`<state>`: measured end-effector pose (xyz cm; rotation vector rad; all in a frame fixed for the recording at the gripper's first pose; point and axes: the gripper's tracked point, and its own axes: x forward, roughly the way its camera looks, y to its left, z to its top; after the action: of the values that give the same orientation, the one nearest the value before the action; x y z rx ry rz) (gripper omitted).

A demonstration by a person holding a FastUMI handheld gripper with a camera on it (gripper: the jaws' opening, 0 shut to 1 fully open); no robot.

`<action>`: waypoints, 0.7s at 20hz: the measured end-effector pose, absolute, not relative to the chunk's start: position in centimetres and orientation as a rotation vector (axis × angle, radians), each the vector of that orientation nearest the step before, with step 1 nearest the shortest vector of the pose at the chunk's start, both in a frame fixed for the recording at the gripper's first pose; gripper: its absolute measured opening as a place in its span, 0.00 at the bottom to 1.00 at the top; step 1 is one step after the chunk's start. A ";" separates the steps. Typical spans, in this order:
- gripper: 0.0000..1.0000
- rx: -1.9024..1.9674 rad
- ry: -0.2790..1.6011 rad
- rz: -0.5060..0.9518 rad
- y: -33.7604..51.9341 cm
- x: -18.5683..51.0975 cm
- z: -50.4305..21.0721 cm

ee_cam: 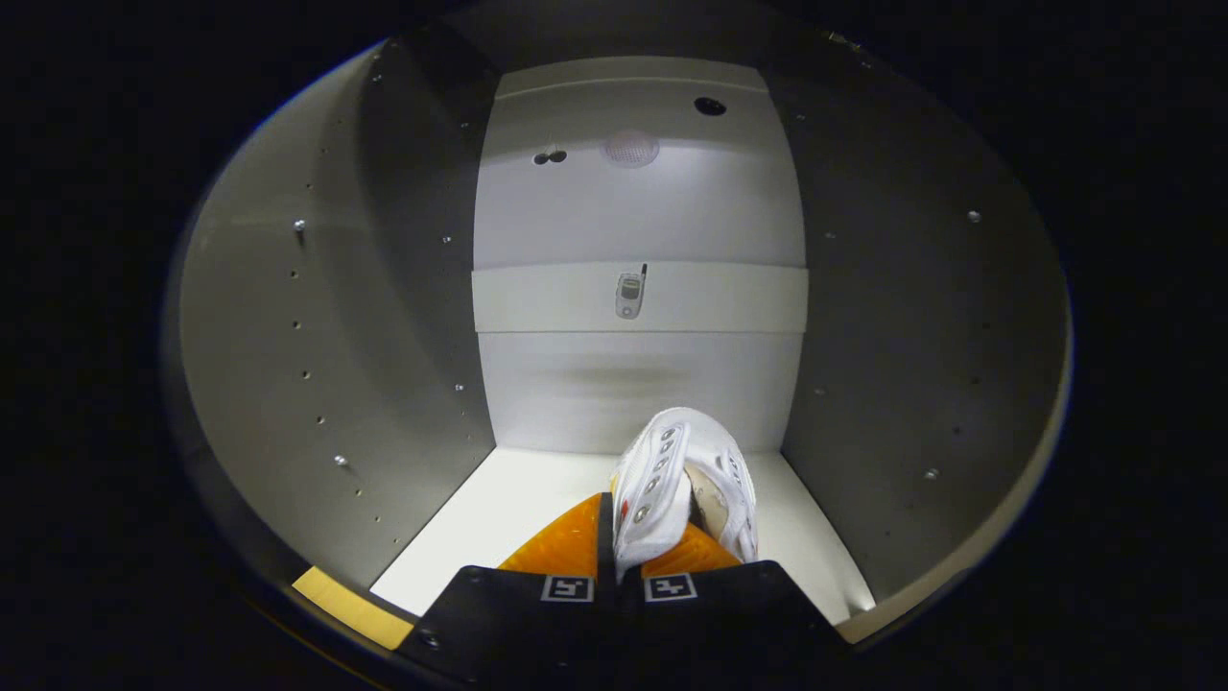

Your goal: Open the shoe cabinet door, grab the shoes and put them into the shoe cabinet, then close the shoe cabinet door.

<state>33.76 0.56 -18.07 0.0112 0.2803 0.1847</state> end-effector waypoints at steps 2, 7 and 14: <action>0.04 0.010 0.295 0.201 1.4 35.4 -19.2; 0.04 0.049 0.326 0.205 2.1 38.4 -21.1; 0.04 0.090 0.370 0.181 2.1 39.6 -22.4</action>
<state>39.58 2.13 -22.36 0.0903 0.3702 0.1807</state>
